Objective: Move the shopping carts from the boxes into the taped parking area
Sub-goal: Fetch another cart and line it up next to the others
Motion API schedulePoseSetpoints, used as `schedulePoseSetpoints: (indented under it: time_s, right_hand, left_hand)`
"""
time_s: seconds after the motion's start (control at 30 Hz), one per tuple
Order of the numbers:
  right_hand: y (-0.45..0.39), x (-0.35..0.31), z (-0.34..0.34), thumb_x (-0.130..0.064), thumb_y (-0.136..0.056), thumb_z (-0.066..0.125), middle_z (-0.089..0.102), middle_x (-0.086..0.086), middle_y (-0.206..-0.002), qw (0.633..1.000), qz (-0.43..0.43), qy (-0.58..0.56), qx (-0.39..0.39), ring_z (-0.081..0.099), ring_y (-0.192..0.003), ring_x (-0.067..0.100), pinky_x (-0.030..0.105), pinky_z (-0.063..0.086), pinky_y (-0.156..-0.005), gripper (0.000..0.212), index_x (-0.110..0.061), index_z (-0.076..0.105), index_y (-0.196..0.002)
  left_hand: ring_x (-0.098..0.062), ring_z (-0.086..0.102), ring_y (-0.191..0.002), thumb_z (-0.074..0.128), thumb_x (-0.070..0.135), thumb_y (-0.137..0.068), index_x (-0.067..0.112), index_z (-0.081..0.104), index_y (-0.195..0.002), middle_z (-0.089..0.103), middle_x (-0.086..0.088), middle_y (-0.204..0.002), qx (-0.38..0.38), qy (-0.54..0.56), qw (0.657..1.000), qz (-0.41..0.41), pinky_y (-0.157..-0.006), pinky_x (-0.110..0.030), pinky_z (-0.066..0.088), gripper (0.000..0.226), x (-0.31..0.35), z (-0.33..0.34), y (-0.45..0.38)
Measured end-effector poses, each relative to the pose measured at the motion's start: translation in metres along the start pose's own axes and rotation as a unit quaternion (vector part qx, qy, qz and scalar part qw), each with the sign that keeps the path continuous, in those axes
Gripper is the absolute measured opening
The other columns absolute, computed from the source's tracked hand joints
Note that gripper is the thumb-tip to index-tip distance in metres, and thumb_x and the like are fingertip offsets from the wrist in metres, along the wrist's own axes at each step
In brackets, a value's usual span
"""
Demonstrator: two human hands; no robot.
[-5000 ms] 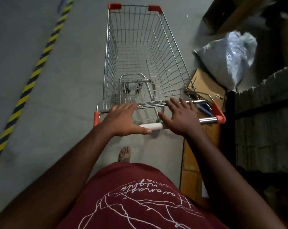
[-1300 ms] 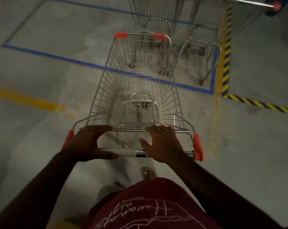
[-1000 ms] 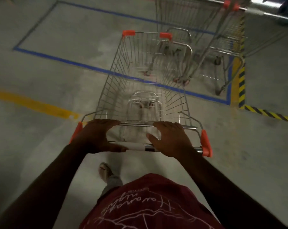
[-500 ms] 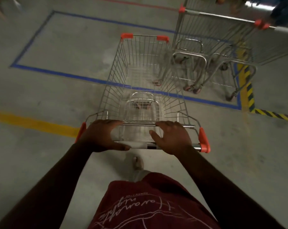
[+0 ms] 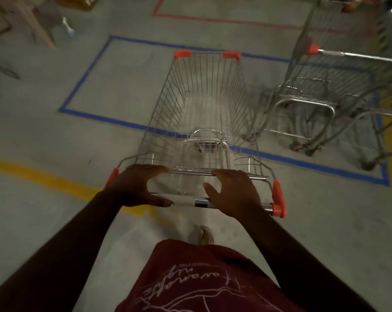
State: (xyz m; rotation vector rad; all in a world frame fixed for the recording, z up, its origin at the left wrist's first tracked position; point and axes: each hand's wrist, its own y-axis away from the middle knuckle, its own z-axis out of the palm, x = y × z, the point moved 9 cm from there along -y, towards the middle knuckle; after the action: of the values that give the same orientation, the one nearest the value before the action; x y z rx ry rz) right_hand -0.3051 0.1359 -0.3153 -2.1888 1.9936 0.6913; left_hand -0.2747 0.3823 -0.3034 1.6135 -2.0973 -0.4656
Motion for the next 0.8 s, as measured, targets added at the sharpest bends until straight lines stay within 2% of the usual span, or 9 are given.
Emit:
schedulePoseSetpoints:
  time_s: [0.17,0.3,0.4,0.53,0.6,0.67,0.73,0.8]
  right_hand:
    - [-0.079,-0.021,-0.007,-0.058,-0.099,0.051,0.064,0.001,-0.143,1.0,0.003,0.003,0.003,0.055,-0.133,0.024,0.039,0.032,-0.117,0.058,-0.023,0.058,-0.144]
    - [-0.139,-0.037,-0.016,-0.056,-0.099,0.052,0.065,0.003,-0.14,1.0,0.011,0.0,0.01,0.057,-0.131,0.025,0.039,0.034,-0.115,0.056,-0.021,0.059,-0.143]
    - [-0.186,-0.05,-0.021,-0.054,-0.1,0.053,0.064,0.005,-0.142,1.0,0.023,0.003,0.015,0.055,-0.133,0.027,0.039,0.032,-0.116,0.057,-0.02,0.057,-0.144]
    - [-0.249,-0.063,-0.026,-0.055,-0.099,0.055,0.063,0.008,-0.144,0.998,0.053,-0.011,0.005,0.053,-0.135,0.029,0.039,0.031,-0.117,0.059,-0.02,0.056,-0.146]
    - [-0.277,-0.065,-0.035,-0.053,-0.1,0.057,0.058,0.006,-0.149,0.997,0.067,-0.037,-0.013,0.048,-0.14,0.029,0.036,0.029,-0.117,0.06,-0.021,0.052,-0.151]
    - [-0.303,-0.063,-0.042,-0.055,-0.102,0.054,0.048,0.003,-0.159,0.996,0.07,-0.038,-0.044,0.041,-0.146,0.028,0.033,0.026,-0.118,0.062,-0.025,0.044,-0.156]
    - [-0.329,-0.058,-0.048,-0.061,-0.103,0.046,0.038,0.002,-0.166,0.995,0.074,-0.026,-0.054,0.034,-0.151,0.027,0.034,0.021,-0.121,0.066,-0.028,0.038,-0.159]
    - [-0.352,-0.047,-0.052,-0.071,-0.098,0.032,0.031,0.003,-0.169,0.994,0.098,-0.006,-0.053,0.028,-0.155,0.027,0.038,0.014,-0.125,0.074,-0.032,0.033,-0.161]
  left_hand:
    - [-0.015,0.04,-0.146,0.048,0.11,-0.045,0.052,0.029,-0.153,0.04,0.019,-0.159,0.004,0.005,0.999,0.033,-0.116,-0.056,0.035,0.125,-0.055,-0.031,-0.068]
    - [-0.014,0.04,-0.146,0.047,0.111,-0.044,0.052,0.029,-0.153,0.04,0.02,-0.159,0.009,0.003,0.999,0.039,-0.117,-0.057,0.033,0.126,-0.092,-0.062,-0.122]
    - [-0.015,0.042,-0.145,0.051,0.108,-0.047,0.04,0.039,-0.155,0.045,0.012,-0.158,0.013,0.01,0.997,0.079,-0.121,-0.044,0.032,0.128,-0.11,-0.097,-0.16]
    - [-0.013,0.038,-0.146,0.058,0.101,-0.054,0.04,0.035,-0.156,0.039,0.016,-0.16,0.004,-0.019,0.995,0.096,-0.119,-0.039,0.028,0.121,-0.133,-0.143,-0.213]
    - [-0.012,0.038,-0.146,0.05,0.106,-0.05,0.043,0.032,-0.156,0.038,0.016,-0.161,0.004,-0.028,0.993,0.112,-0.118,-0.038,0.029,0.125,-0.144,-0.163,-0.239]
    - [-0.014,0.037,-0.147,0.047,0.107,-0.051,0.044,0.03,-0.157,0.037,0.016,-0.162,0.01,-0.045,0.991,0.125,-0.118,-0.043,0.029,0.125,-0.15,-0.185,-0.264]
    - [-0.016,0.04,-0.145,0.055,0.1,-0.059,0.042,0.032,-0.157,0.04,0.014,-0.161,0.009,-0.051,0.99,0.131,-0.116,-0.047,0.03,0.116,-0.154,-0.205,-0.288]
    - [-0.017,0.045,-0.143,0.05,0.102,-0.058,0.036,0.037,-0.156,0.045,0.008,-0.158,0.011,-0.038,0.986,0.16,-0.116,-0.042,0.035,0.119,-0.152,-0.221,-0.31]
